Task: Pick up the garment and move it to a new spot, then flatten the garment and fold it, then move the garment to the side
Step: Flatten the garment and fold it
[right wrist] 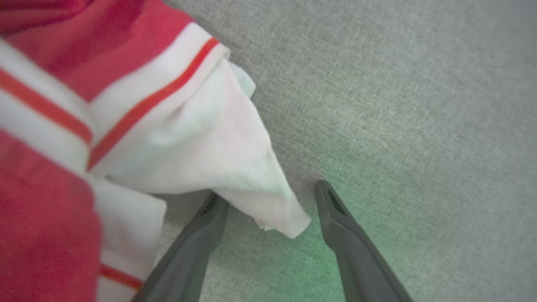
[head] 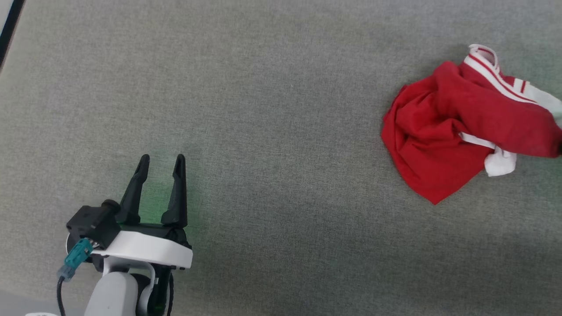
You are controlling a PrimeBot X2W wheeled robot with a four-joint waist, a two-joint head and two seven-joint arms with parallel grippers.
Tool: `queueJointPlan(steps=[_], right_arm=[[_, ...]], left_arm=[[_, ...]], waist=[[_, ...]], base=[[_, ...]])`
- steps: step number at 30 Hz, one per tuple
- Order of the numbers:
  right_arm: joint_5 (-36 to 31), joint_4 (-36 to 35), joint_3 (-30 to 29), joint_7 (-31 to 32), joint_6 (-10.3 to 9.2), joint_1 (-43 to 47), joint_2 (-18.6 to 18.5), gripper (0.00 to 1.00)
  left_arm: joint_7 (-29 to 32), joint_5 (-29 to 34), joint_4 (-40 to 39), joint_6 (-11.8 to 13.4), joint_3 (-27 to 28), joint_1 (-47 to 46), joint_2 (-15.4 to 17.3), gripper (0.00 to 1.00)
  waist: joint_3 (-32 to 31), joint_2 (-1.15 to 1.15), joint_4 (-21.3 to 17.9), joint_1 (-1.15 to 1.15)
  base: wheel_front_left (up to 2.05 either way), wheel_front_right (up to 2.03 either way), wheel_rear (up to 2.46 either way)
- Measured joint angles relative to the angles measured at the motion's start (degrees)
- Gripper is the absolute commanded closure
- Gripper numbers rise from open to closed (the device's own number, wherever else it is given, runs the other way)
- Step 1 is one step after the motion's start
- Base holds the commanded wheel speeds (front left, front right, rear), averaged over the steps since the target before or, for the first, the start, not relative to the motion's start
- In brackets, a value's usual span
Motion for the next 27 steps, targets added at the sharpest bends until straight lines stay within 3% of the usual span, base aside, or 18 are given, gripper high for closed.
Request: queueJointPlan(steps=[3, 4, 5, 6, 7, 14, 27], right_arm=[[1.0, -0.2, 1.8, 0.3, -0.01, -1.2, -0.7, 0.0], [1.4, -0.4, 2.4, 0.4, -0.01, -1.5, -1.0, 0.12], [1.8, -0.5, 2.9, 0.4, -0.01, -1.9, -1.3, 0.65], [2.3, -0.5, 3.4, 0.5, -0.01, -2.1, -1.4, 0.96], [2.8, -0.6, 4.0, 0.5, -0.01, -2.1, -1.6, 1.0], [4.5, 0.8, 3.0, -3.8, 0.09, -1.9, -1.7, 1.0], [6.3, 7.4, -12.3, -11.9, 0.07, 7.5, -6.5, 1.0]], left_arm=[[0.0, 0.0, 0.3, 0.0, -0.5, -0.5, -0.2, 0.0], [0.0, -0.1, 0.4, 0.0, -0.5, -0.9, -0.2, 0.0], [0.0, -0.1, 0.5, 0.0, -0.6, -1.1, -0.3, 0.0], [0.0, -0.1, 0.5, 0.0, -0.7, -1.2, -0.3, 0.0], [0.0, -0.1, 0.7, 0.0, -0.8, -1.3, -0.3, 0.0], [0.0, -0.5, 1.0, 0.0, -0.8, -1.6, 0.2, 0.0], [0.0, -0.5, 0.4, 0.0, -1.6, -1.2, 1.8, 0.0]], waist=[[1.1, 0.0, 0.2, 0.0], [1.3, 0.0, 0.2, 0.0], [1.5, 0.0, 0.2, 0.0], [1.6, 0.0, 0.1, 0.0], [1.7, 0.0, 0.0, 0.0], [0.8, 0.0, -1.4, 0.0], [0.2, 0.0, -5.1, 0.0]], base=[[0.0, 0.0, 0.0], [0.0, 0.0, 0.0], [0.0, 0.0, 0.0], [0.0, 0.0, 0.0], [0.0, 0.0, 0.0], [0.0, 0.0, 0.0], [0.0, 0.0, 0.0]])
